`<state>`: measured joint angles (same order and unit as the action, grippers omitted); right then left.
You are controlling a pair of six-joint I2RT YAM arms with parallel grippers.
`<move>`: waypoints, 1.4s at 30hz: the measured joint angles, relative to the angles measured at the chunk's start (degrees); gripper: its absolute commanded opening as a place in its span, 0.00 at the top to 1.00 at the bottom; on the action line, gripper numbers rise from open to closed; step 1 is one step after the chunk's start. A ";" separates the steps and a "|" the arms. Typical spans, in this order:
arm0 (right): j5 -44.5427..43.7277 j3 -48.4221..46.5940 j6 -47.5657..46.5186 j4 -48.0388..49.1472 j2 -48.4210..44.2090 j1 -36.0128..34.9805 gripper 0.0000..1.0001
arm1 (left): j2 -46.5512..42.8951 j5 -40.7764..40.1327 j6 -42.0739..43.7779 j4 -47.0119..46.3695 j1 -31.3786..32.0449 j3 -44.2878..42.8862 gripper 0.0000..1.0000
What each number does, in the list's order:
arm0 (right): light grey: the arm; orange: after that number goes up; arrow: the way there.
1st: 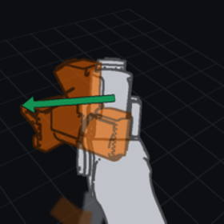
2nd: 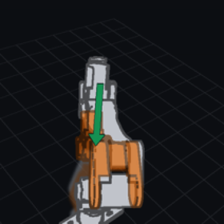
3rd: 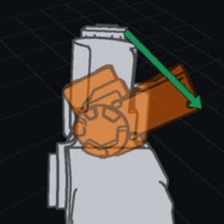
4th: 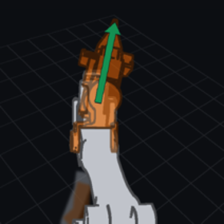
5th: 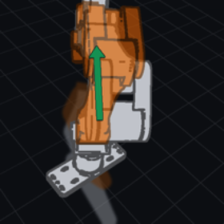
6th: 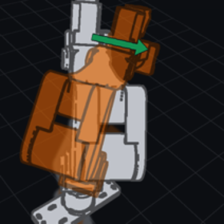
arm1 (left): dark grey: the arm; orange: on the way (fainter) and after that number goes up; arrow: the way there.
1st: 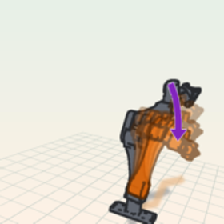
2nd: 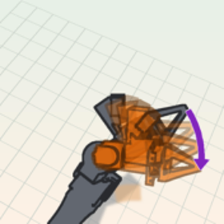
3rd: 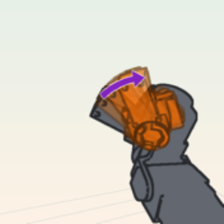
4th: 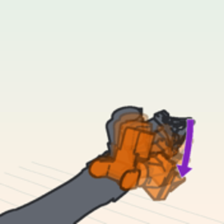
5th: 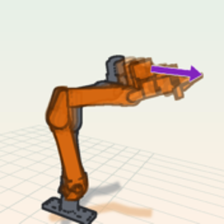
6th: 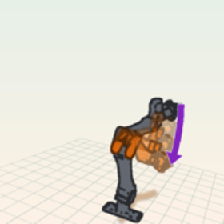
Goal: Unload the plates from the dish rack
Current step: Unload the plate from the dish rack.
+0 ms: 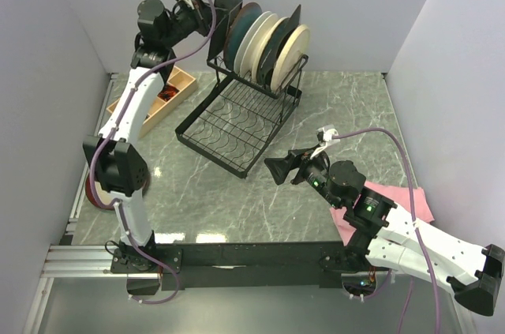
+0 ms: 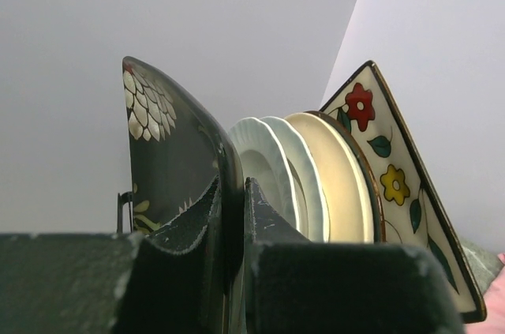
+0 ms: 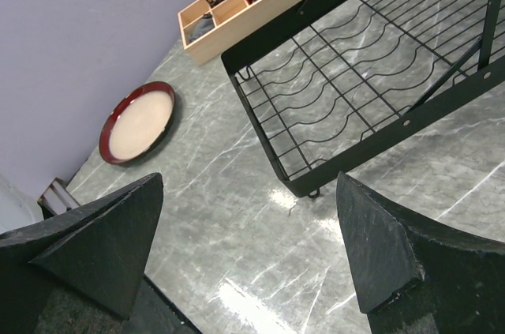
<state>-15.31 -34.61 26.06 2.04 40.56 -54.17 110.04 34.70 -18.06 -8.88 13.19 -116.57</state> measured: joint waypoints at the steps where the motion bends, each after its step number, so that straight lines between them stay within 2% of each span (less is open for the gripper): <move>1: -0.02 0.00 0.00 0.02 -0.02 -0.04 0.04 | -0.39 -0.13 0.26 0.22 0.02 0.07 0.99; 27: -0.04 0.00 0.00 0.02 -0.35 -0.61 0.04 | -10.49 -6.47 6.86 3.23 1.16 11.30 0.99; 42: -0.04 0.00 0.00 0.02 -0.33 -1.16 0.04 | -15.21 -7.28 7.87 4.24 1.14 12.35 0.99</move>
<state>-15.35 -34.61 26.06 2.07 40.23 -55.33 94.83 27.42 -10.20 -4.64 14.33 -104.22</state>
